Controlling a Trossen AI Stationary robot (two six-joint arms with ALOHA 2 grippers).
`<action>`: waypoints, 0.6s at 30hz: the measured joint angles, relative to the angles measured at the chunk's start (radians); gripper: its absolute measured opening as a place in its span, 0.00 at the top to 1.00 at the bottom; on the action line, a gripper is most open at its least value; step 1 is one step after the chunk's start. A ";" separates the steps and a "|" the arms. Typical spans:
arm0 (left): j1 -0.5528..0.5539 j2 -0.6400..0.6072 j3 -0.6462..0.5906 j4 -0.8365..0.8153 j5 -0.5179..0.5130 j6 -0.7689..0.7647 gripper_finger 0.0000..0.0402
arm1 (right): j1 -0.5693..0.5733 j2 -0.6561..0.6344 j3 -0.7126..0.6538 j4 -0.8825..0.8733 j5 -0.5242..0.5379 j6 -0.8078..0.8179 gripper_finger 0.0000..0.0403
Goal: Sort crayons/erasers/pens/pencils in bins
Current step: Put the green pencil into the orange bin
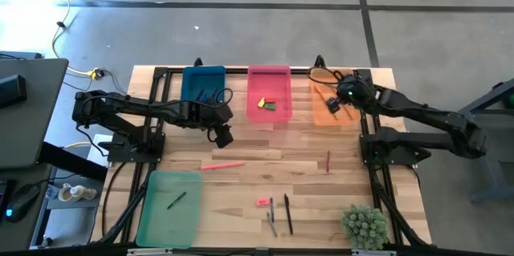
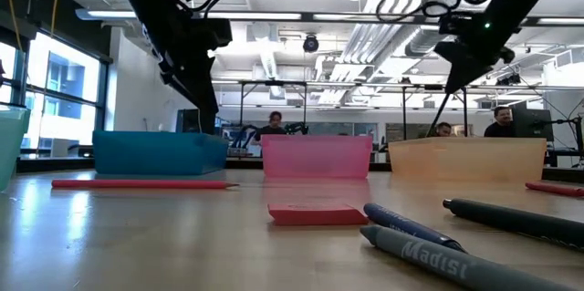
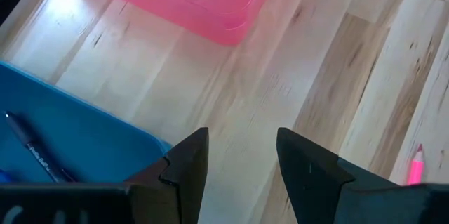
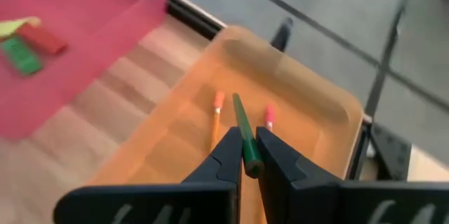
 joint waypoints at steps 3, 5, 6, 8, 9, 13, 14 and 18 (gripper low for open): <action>0.000 0.000 0.000 0.000 0.000 0.026 0.61 | -0.001 0.025 0.000 0.038 0.021 0.090 0.97; 0.000 0.000 0.000 0.000 0.000 0.038 0.61 | -0.007 0.035 0.000 0.049 0.030 0.152 0.97; 0.000 0.000 0.000 0.000 0.000 0.046 0.61 | -0.011 0.040 0.000 0.049 0.037 0.184 0.97; 0.000 0.000 0.000 0.000 0.000 0.059 0.61 | -0.021 0.052 0.000 0.046 0.050 0.248 0.97; 0.000 0.000 0.000 0.000 0.000 0.060 0.61 | -0.024 0.061 0.000 0.045 0.052 0.273 0.97; 0.000 0.000 0.000 0.000 0.000 0.060 0.61 | -0.044 0.115 0.000 0.048 0.056 0.369 0.97; 0.000 0.000 0.000 0.000 0.000 0.060 0.61 | -0.047 0.130 0.000 0.050 0.054 0.392 0.97; 0.000 0.000 0.000 -0.001 0.020 0.025 0.61 | -0.048 0.178 0.000 0.055 0.051 0.449 0.97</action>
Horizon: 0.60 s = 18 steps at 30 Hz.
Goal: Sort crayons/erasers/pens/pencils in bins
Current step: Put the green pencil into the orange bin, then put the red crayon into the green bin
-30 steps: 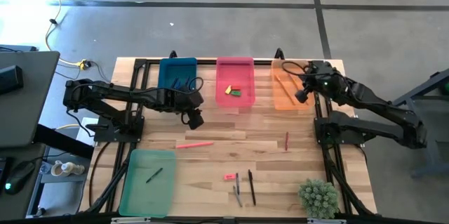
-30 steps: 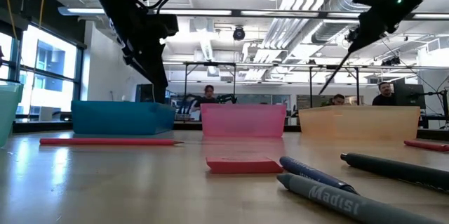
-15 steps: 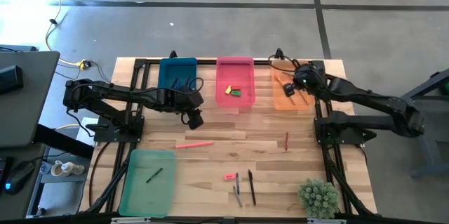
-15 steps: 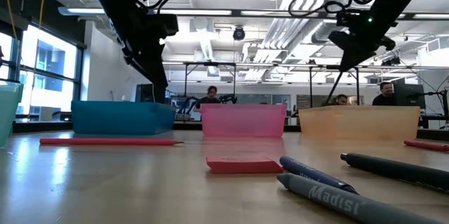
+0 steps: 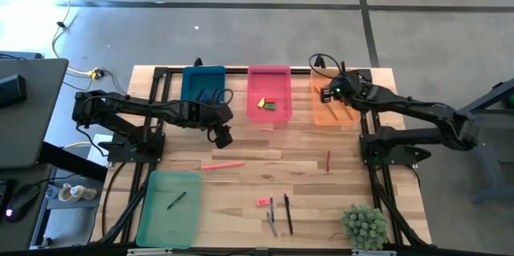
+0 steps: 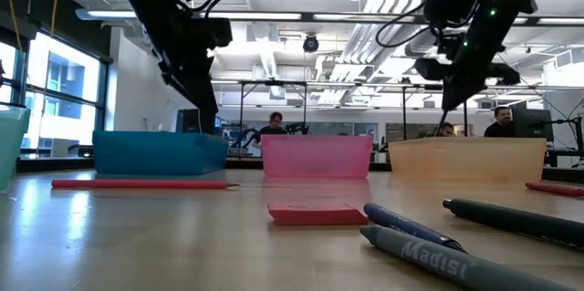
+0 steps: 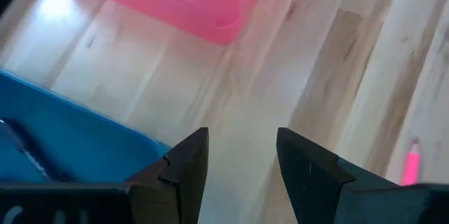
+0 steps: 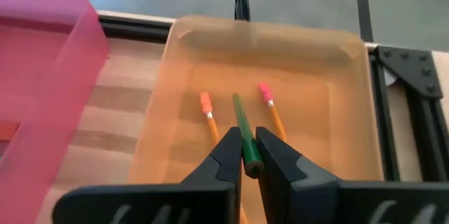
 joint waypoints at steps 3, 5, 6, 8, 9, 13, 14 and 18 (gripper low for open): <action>0.000 0.000 0.000 -0.003 0.044 -0.016 0.61 | 0.000 0.014 0.000 0.000 -0.008 0.031 0.94; 0.000 0.000 0.000 -0.010 0.081 -0.018 0.61 | 0.000 0.015 0.000 0.000 -0.033 0.043 0.91; 0.000 0.000 0.000 -0.014 0.096 -0.018 0.61 | 0.000 0.015 0.000 0.000 -0.046 0.043 0.88; -0.001 0.000 0.000 -0.020 0.114 -0.018 0.61 | 0.000 0.015 0.000 0.000 -0.063 0.047 0.83; -0.001 0.000 0.000 -0.026 0.119 -0.015 0.61 | 0.000 0.015 0.000 0.000 -0.072 0.058 0.80; -0.002 0.000 0.000 -0.040 0.122 0.015 0.61 | 0.000 0.015 0.000 -0.002 -0.093 0.102 0.69; -0.002 0.000 0.000 -0.042 0.122 0.024 0.61 | 0.000 0.014 0.000 -0.004 -0.104 0.108 0.67; -0.002 0.000 0.000 -0.061 0.123 0.048 0.61 | 0.000 -0.003 0.004 -0.013 -0.181 0.166 0.60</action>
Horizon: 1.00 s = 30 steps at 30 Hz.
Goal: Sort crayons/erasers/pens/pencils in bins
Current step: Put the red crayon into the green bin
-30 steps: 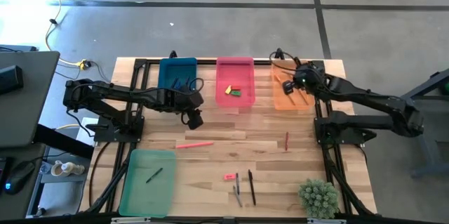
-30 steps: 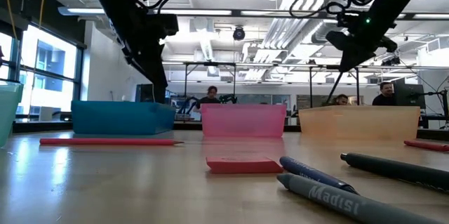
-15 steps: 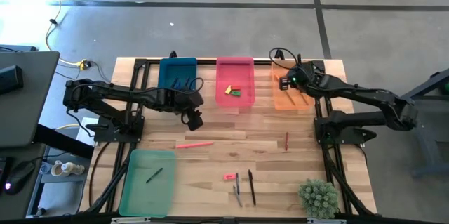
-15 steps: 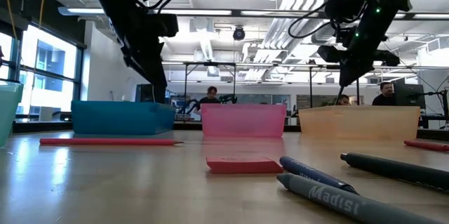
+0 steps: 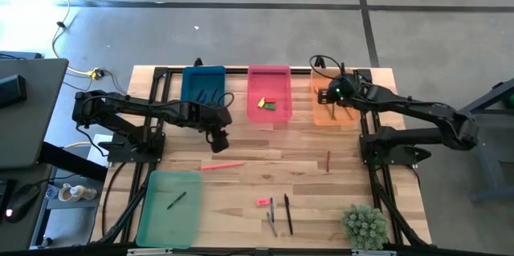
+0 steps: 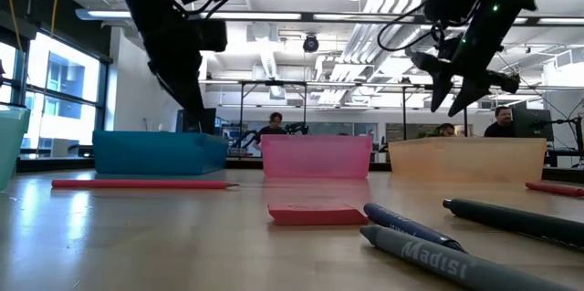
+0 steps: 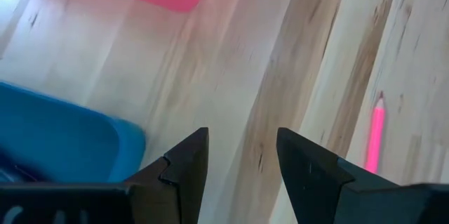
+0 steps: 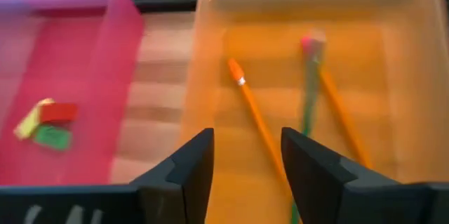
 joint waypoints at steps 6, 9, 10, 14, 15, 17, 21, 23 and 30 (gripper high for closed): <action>0.000 0.000 0.000 -0.057 0.001 0.018 0.61 | 0.050 -0.027 0.077 -0.071 -0.061 0.039 0.62; 0.000 0.000 0.000 -0.088 0.008 0.040 0.61 | 0.104 -0.028 0.122 -0.114 -0.089 0.087 0.64; 0.000 0.000 0.000 -0.096 0.015 0.040 0.61 | 0.126 -0.028 0.133 -0.124 -0.101 0.106 0.64; 0.000 0.000 0.000 -0.107 0.040 0.040 0.61 | 0.241 -0.028 0.149 -0.129 -0.163 0.229 0.66; 0.000 0.000 0.000 -0.106 0.047 0.040 0.61 | 0.272 -0.028 0.148 -0.131 -0.170 0.263 0.67; 0.000 0.000 0.000 -0.106 0.057 0.040 0.61 | 0.334 -0.028 0.143 -0.139 -0.178 0.333 0.67; 0.000 0.000 0.000 -0.105 0.088 0.039 0.61 | 0.444 -0.028 0.141 -0.168 -0.167 0.452 0.67; 0.000 0.000 0.000 -0.105 0.088 0.040 0.61 | 0.489 -0.027 0.141 -0.180 -0.162 0.518 0.67; 0.000 0.000 0.000 -0.104 0.087 0.058 0.61 | 0.646 0.027 0.141 -0.219 -0.185 0.711 0.67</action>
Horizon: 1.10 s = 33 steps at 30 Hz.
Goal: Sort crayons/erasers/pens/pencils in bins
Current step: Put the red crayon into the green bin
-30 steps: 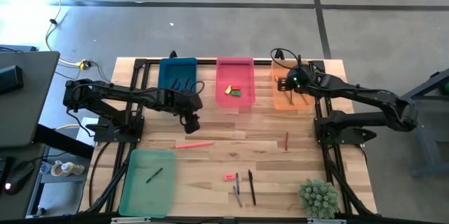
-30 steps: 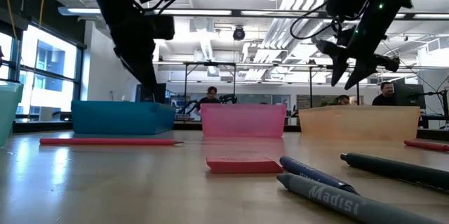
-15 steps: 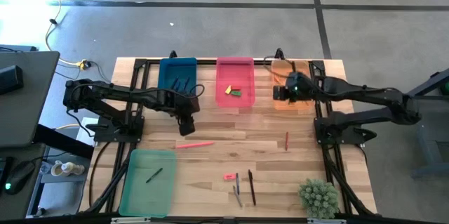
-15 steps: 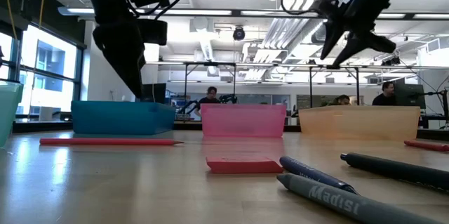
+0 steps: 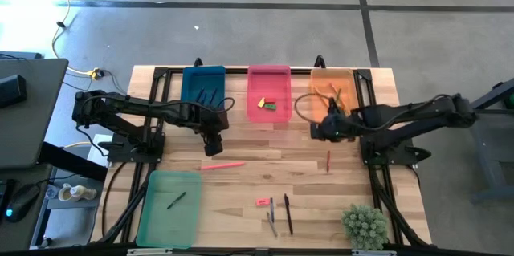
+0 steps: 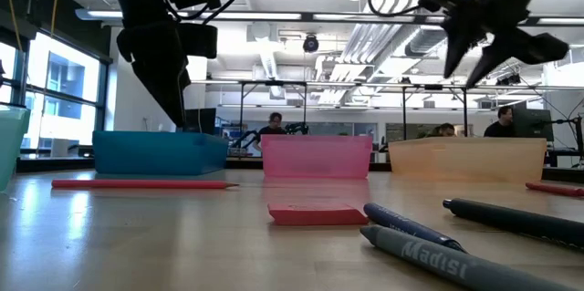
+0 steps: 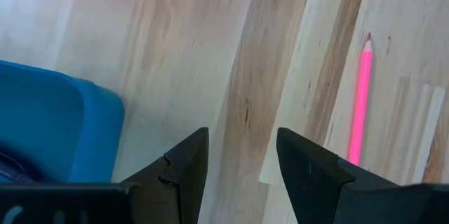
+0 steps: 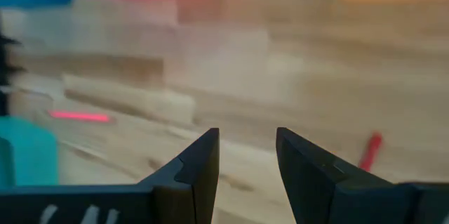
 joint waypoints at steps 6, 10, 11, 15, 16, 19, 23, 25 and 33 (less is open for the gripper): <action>0.000 0.000 0.000 0.002 -0.002 0.001 0.61 | 0.109 0.095 0.000 -0.019 -0.040 0.104 0.67; -0.001 0.000 0.000 0.003 -0.003 0.002 0.61 | 0.150 0.164 0.000 -0.024 -0.088 0.128 0.67; -0.001 0.000 0.000 0.002 -0.003 0.002 0.61 | 0.158 0.177 0.000 -0.024 -0.103 0.138 0.67; -0.001 0.000 0.000 0.006 -0.003 0.001 0.61 | 0.189 0.229 0.000 -0.033 -0.120 0.173 0.67; -0.001 0.000 0.000 0.006 -0.003 0.001 0.61 | 0.194 0.241 0.000 -0.041 -0.126 0.180 0.67; -0.001 0.000 0.000 0.008 -0.003 0.000 0.61 | 0.207 0.273 -0.001 -0.072 -0.134 0.190 0.67; -0.001 0.000 0.000 0.009 -0.003 -0.018 0.61 | 0.219 0.294 -0.021 -0.056 -0.149 0.193 0.67; -0.001 0.000 0.000 0.012 -0.003 -0.026 0.61 | 0.220 0.295 -0.056 -0.024 -0.164 0.197 0.67; -0.001 0.000 0.000 0.018 -0.003 -0.027 0.61 | 0.218 0.295 -0.109 0.002 -0.166 0.222 0.67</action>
